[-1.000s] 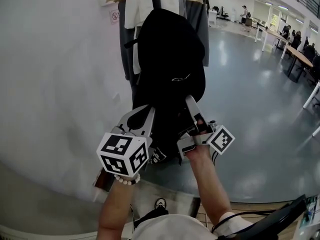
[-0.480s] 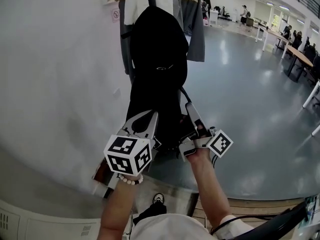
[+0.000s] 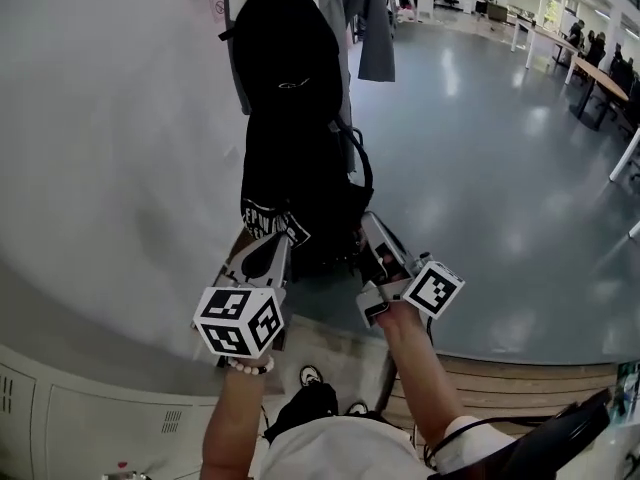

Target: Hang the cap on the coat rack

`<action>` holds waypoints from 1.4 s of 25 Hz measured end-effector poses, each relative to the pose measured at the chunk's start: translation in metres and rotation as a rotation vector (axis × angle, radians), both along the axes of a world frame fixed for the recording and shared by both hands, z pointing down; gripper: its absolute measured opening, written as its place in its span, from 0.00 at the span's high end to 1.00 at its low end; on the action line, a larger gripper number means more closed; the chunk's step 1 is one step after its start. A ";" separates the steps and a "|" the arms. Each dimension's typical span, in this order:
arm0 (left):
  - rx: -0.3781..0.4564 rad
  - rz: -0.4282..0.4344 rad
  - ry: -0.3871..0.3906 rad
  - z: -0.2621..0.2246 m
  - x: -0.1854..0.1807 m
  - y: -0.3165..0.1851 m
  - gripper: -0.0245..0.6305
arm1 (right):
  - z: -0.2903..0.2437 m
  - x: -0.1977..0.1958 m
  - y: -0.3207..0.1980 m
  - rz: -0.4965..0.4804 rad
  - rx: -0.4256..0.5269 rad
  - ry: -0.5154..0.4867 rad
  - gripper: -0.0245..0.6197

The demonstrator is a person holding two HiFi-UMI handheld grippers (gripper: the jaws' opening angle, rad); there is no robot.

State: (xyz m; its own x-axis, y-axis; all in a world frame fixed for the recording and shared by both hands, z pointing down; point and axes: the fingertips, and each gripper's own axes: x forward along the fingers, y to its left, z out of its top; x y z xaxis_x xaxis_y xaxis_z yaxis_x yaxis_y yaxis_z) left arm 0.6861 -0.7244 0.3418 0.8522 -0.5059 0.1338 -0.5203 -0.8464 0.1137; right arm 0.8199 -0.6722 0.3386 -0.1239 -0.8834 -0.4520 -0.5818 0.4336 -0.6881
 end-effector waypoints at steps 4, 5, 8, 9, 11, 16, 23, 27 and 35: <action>-0.059 -0.011 -0.021 0.034 -0.016 0.019 0.96 | 0.046 -0.024 0.025 -0.016 -0.134 0.064 0.96; -0.077 -0.008 -0.023 0.042 -0.018 0.023 0.96 | 0.056 -0.030 0.032 -0.011 -0.165 0.083 0.96; -0.111 0.027 -0.024 0.059 -0.021 0.032 0.96 | 0.068 -0.045 0.050 0.028 -0.228 0.156 0.96; -0.115 0.047 -0.025 0.063 -0.021 0.035 0.96 | 0.069 -0.049 0.054 0.048 -0.242 0.188 0.96; -0.126 0.091 -0.027 0.072 -0.022 0.042 0.96 | 0.068 -0.055 0.064 0.090 -0.265 0.258 0.96; -0.180 0.160 -0.028 0.092 -0.048 0.063 0.96 | 0.069 -0.076 0.098 0.183 -0.319 0.328 0.96; -0.209 0.215 -0.024 0.103 -0.108 0.078 0.96 | 0.078 -0.137 0.132 0.241 -0.394 0.341 0.96; -0.224 0.247 0.007 0.105 -0.132 0.094 0.96 | 0.085 -0.173 0.146 0.258 -0.427 0.332 0.96; -0.221 0.258 0.030 0.104 -0.163 0.120 0.96 | 0.084 -0.218 0.175 0.292 -0.467 0.364 0.96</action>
